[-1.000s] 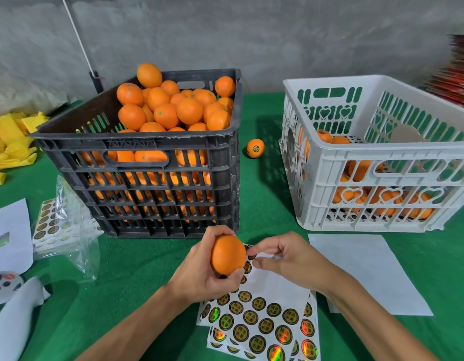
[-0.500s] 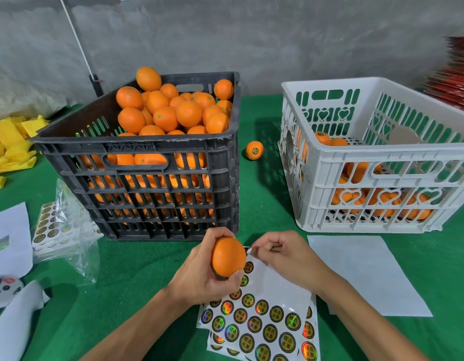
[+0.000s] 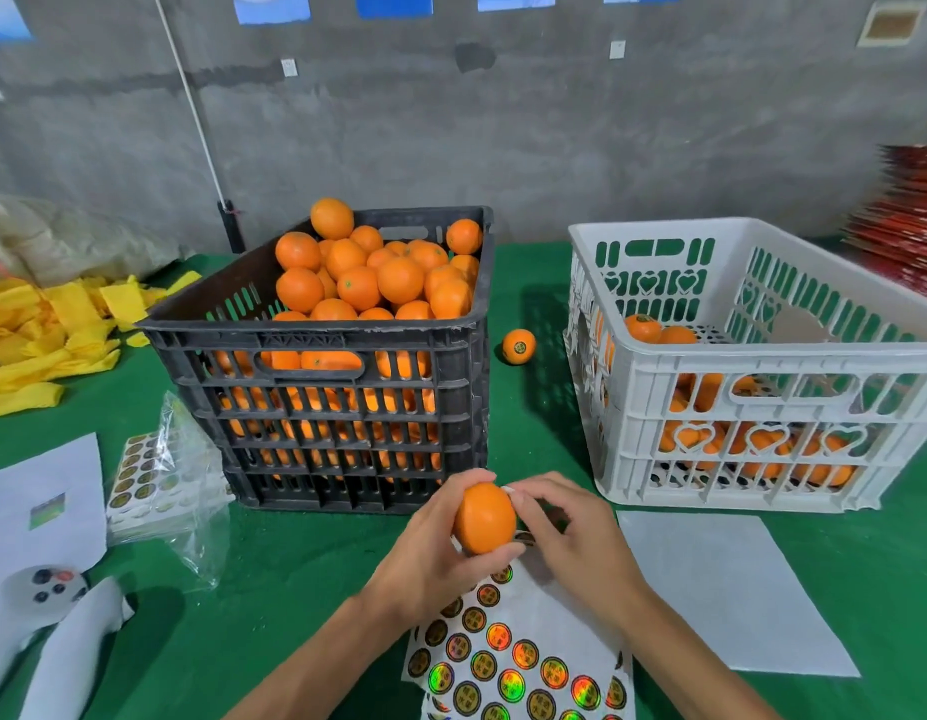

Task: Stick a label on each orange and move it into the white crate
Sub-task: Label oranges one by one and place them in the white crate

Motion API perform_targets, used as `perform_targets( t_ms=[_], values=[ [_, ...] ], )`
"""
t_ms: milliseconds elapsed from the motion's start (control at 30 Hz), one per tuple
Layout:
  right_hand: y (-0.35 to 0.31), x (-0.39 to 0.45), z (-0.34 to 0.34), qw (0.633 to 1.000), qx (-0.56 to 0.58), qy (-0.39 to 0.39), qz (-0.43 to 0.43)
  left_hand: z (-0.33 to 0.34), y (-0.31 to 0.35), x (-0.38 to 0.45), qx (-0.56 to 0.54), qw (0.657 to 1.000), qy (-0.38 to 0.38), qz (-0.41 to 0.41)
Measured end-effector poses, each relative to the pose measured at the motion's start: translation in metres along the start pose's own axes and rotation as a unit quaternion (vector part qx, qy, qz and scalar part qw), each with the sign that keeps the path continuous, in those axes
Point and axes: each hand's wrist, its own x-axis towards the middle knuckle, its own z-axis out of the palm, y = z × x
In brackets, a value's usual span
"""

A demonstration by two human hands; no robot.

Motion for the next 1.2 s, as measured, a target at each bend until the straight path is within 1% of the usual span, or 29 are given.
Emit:
perform_targets(
  t_ms=[100,167,200,267,300,367,467,533,633,700,733,800,833,867,933,1000,1033,1067,1133,1200],
  values=[
    [-0.006,-0.003,-0.007,0.998,0.053,-0.02,0.013,0.001,0.013,0.007,0.011,1.0,0.004,0.028],
    [-0.012,-0.003,-0.01,0.999,0.048,-0.02,0.018,0.003,0.023,0.015,-0.007,0.999,0.017,0.027],
    [-0.014,-0.003,-0.012,1.0,0.013,-0.021,0.013,0.005,0.028,0.019,-0.019,0.999,0.023,0.022],
    [-0.02,-0.001,-0.016,0.995,-0.098,-0.009,-0.003,0.009,0.04,0.028,-0.035,0.998,0.036,0.025],
    [-0.024,0.001,-0.019,0.991,-0.136,0.008,-0.008,0.01,0.046,0.033,-0.03,0.998,0.05,0.035],
    [-0.035,0.006,-0.027,0.984,-0.168,0.054,-0.015,0.01,0.06,0.047,-0.02,0.997,0.057,0.052],
    [-0.052,0.02,-0.051,0.968,-0.222,0.108,-0.049,0.002,0.086,0.076,-0.004,0.998,0.012,0.056],
    [-0.063,0.03,-0.071,0.955,-0.24,0.149,-0.086,-0.008,0.109,0.098,0.014,0.996,-0.002,0.083],
    [-0.071,0.049,-0.097,0.915,-0.267,0.264,-0.148,-0.025,0.154,0.13,0.014,0.988,-0.03,0.148],
    [-0.074,0.063,-0.115,0.884,-0.293,0.329,-0.158,-0.036,0.181,0.148,0.024,0.979,-0.051,0.194],
    [-0.075,0.07,-0.123,0.869,-0.309,0.353,-0.156,-0.042,0.19,0.155,0.052,0.974,-0.049,0.213],
    [-0.076,0.081,-0.132,0.848,-0.344,0.373,-0.154,-0.058,0.194,0.167,0.126,0.965,-0.018,0.228],
    [-0.075,0.085,-0.133,0.844,-0.359,0.365,-0.16,-0.068,0.19,0.172,0.16,0.962,0.004,0.22],
    [-0.074,0.088,-0.131,0.843,-0.371,0.348,-0.176,-0.08,0.183,0.178,0.191,0.961,0.021,0.198],
    [-0.073,0.093,-0.12,0.842,-0.378,0.301,-0.239,-0.105,0.161,0.187,0.228,0.967,0.031,0.109],
    [-0.077,0.099,-0.1,0.848,-0.352,0.262,-0.297,-0.132,0.135,0.194,0.205,0.978,0.023,-0.022],
    [-0.082,0.102,-0.087,0.858,-0.323,0.247,-0.314,-0.146,0.122,0.197,0.193,0.977,0.017,-0.091],
    [-0.089,0.104,-0.074,0.874,-0.284,0.229,-0.321,-0.16,0.109,0.199,0.205,0.968,0.005,-0.148],
    [-0.106,0.109,-0.049,0.913,-0.198,0.174,-0.311,-0.187,0.081,0.198,0.276,0.935,-0.026,-0.22],
    [-0.119,0.116,-0.027,0.93,-0.147,0.134,-0.309,-0.214,0.056,0.196,0.35,0.893,-0.06,-0.277]
  ],
)
